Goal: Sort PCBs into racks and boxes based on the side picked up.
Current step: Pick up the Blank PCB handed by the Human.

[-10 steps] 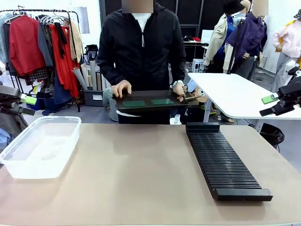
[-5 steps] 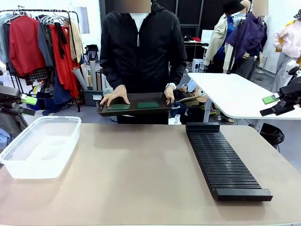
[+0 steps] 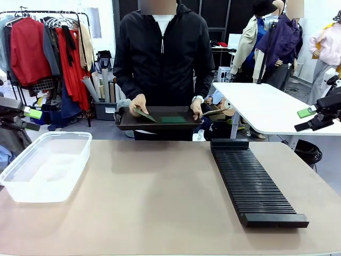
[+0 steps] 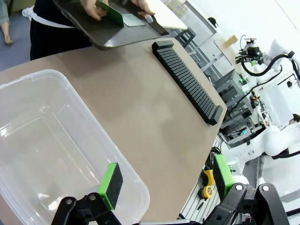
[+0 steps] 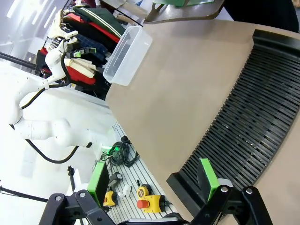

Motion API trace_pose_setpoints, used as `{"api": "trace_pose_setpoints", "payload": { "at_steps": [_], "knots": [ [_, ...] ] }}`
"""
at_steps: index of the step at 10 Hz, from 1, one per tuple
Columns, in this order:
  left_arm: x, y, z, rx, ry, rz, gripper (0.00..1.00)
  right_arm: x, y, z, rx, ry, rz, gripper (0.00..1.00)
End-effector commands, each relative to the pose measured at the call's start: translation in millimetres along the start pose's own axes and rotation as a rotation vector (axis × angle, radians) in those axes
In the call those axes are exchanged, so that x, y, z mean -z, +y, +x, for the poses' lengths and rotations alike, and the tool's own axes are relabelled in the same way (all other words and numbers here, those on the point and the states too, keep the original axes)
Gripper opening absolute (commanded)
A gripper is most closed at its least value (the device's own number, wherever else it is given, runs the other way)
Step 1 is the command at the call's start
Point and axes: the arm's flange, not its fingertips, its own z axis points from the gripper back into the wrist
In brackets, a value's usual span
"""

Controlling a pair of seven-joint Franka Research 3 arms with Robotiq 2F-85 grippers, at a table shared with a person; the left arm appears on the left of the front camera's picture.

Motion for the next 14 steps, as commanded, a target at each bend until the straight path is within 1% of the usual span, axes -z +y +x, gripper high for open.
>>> {"api": "trace_pose_setpoints", "payload": {
  "at_steps": [1,11,14],
  "knots": [
    [-1.0,-0.6,-1.1,-0.001,-0.003,-0.002,1.00,1.2,1.2,0.1,0.010,-0.003,0.003,1.00],
    [-1.0,-0.6,-1.1,-0.001,-0.003,-0.002,1.00,-0.2,-0.1,-0.1,0.000,0.000,0.000,1.00],
    [-1.0,-0.6,-1.1,-0.001,-0.003,-0.002,1.00,25.1,-4.9,17.4,0.020,-0.088,0.073,1.00]
  ]
}}
